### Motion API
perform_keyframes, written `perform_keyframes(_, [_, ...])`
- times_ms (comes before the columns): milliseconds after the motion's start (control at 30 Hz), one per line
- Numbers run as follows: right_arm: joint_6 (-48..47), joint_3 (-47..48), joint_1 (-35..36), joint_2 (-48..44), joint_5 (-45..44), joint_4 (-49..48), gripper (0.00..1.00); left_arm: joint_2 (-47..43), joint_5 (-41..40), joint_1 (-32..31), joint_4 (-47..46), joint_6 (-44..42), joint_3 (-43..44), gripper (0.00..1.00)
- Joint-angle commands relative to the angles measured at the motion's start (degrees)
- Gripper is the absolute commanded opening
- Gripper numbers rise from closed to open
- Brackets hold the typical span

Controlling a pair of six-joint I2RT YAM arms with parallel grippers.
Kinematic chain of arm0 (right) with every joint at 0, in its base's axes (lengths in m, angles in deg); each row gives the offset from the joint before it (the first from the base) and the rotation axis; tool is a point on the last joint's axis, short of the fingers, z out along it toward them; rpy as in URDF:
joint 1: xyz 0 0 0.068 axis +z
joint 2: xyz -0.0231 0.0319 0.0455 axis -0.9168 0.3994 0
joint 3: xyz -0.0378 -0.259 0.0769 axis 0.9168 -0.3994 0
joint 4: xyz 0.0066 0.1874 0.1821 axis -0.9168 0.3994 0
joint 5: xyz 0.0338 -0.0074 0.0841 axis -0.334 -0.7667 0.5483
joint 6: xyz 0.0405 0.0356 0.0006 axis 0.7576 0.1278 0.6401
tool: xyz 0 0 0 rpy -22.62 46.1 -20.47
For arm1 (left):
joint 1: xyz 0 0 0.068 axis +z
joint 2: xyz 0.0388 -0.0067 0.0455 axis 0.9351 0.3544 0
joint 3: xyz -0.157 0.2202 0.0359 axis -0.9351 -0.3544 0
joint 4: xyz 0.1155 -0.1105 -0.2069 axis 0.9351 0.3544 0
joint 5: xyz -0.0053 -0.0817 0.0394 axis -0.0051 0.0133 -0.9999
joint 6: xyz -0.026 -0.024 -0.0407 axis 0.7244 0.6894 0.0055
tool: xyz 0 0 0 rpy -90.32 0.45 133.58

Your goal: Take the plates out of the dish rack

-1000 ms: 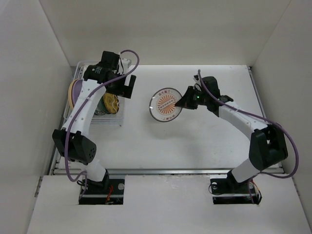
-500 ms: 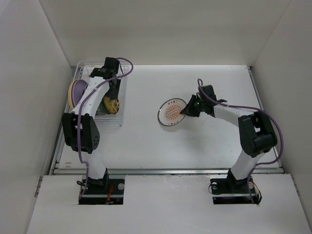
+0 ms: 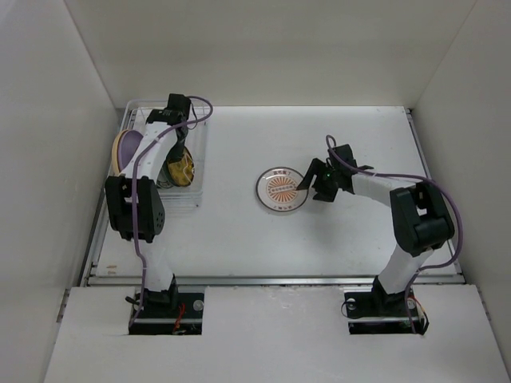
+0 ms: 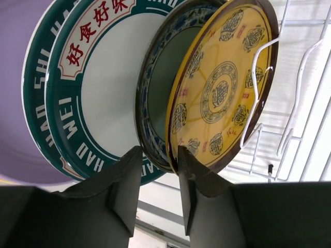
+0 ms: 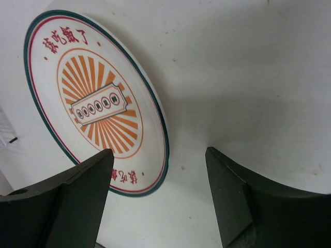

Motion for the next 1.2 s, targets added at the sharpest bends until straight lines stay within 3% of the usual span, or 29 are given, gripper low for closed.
perform_keyframes(0, [-2.12, -0.65, 0.14, -4.41, -2.99, 3.8, 0.78, 2.68, 5.07, -0.27, 1.34, 0.98, 2.4, 0.28])
perform_keyframes(67, [-3.44, -0.12, 0.14, -6.6, -3.77, 5.73, 0.78, 3.31, 6.48, -0.27, 2.4, 0.98, 3.01, 0.2])
perform_keyframes(167, [-3.97, 0.58, 0.14, -8.37, -4.3, 6.44, 0.78, 3.84, 5.35, -0.27, 2.93, 2.56, 3.63, 0.21])
perform_keyframes(233, [-4.58, 1.2, 0.14, -9.69, -3.78, 6.97, 0.78, 3.05, 3.85, -0.27, 2.93, 3.09, 3.63, 0.34])
perform_keyframes(267, [-5.11, 1.2, 0.14, -9.69, -3.78, 6.97, 0.78, 3.04, 2.8, -0.27, 2.93, 3.09, 3.63, 0.48])
perform_keyframes(400, [-5.11, 2.25, 0.14, -10.22, -2.63, 6.97, 0.78, 0.24, 1.22, -0.27, 2.23, 3.09, 3.63, 0.63])
perform_keyframes(733, [-6.17, 2.25, 0.14, -10.22, -0.35, 6.97, 0.78, -8.47, -4.07, -4.67, -8.4, -2.79, -6.12, 0.63])
perform_keyframes(933, [-6.17, 1.2, 0.14, -10.22, -0.35, 6.97, 0.78, -6.1, 2.43, -3.35, -6.47, -2.8, -5.6, 0.43])
perform_keyframes(1167, [-6.17, 0.67, 0.14, -11.98, -0.35, 6.97, 0.78, -2.32, 1.66, -1.68, -4.27, -0.07, -1.38, 0.43])
